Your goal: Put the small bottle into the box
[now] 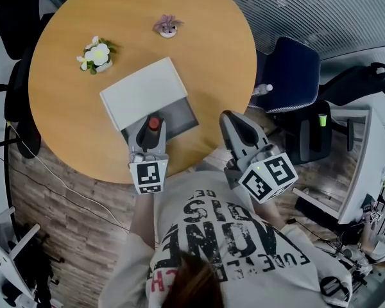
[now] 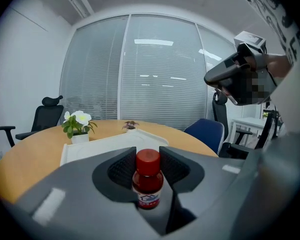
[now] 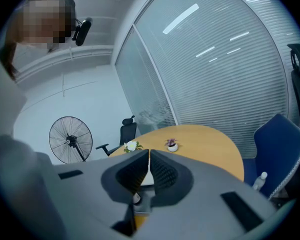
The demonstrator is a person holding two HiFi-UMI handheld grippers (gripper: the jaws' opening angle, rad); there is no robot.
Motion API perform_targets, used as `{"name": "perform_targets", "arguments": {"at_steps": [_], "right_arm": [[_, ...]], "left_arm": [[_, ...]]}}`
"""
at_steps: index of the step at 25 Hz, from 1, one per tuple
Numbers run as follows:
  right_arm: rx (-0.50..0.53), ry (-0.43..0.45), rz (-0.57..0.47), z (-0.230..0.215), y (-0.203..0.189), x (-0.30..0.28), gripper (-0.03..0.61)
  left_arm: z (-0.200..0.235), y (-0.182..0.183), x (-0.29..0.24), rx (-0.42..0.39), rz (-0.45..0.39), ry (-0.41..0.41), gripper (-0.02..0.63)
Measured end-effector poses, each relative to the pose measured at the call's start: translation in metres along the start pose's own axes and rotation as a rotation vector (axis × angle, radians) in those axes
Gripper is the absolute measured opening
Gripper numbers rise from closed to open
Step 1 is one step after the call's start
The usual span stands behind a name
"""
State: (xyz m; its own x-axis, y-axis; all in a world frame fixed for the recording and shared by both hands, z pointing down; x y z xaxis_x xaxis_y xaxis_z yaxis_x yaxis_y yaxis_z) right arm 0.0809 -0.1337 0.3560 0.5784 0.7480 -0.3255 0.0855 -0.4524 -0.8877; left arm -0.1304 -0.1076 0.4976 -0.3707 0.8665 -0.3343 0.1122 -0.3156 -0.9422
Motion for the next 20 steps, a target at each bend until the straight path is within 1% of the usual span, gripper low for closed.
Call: {"name": "perform_targets", "arguments": {"at_steps": [4,10,13,16,20], "right_arm": [[-0.002,-0.008,-0.005,-0.0020,0.0006,0.0012,0.015],[-0.004,-0.011,-0.003,-0.0017,-0.0012,0.0011,0.015],[-0.005,-0.007,-0.002,-0.0008,-0.0011,0.0003,0.015],[-0.005,-0.007,-0.001,-0.0004,-0.0010,0.0001,0.015],[-0.009,0.000,-0.002,0.0021,-0.0017,-0.0002,0.015]], "left_arm": [[-0.0036,-0.0058,-0.0053,-0.014,0.028,-0.012,0.149],[-0.0051,-0.0058,-0.0073,-0.027,0.041,-0.024,0.149],[-0.0065,-0.0045,-0.0081,-0.046,0.060,-0.034,0.149],[-0.0083,-0.0037,-0.0088,-0.064,0.102,-0.047,0.150],[-0.0088,-0.0099,-0.0047,-0.052,0.172,-0.053,0.150]]}}
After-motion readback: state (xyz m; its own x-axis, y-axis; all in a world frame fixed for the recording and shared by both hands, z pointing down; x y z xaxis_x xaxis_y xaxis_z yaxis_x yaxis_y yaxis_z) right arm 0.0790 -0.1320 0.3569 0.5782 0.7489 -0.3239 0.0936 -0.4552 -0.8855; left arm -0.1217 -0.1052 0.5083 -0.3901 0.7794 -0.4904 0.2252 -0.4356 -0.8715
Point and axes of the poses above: the fingertips, and each gripper's own axes: x backward along the fingers, z to its left, y out of its top, the point moved 7 cm from there along x, backward along the fingers, and after that the axes turned 3 degrees about -y, right-handed, at the moved point
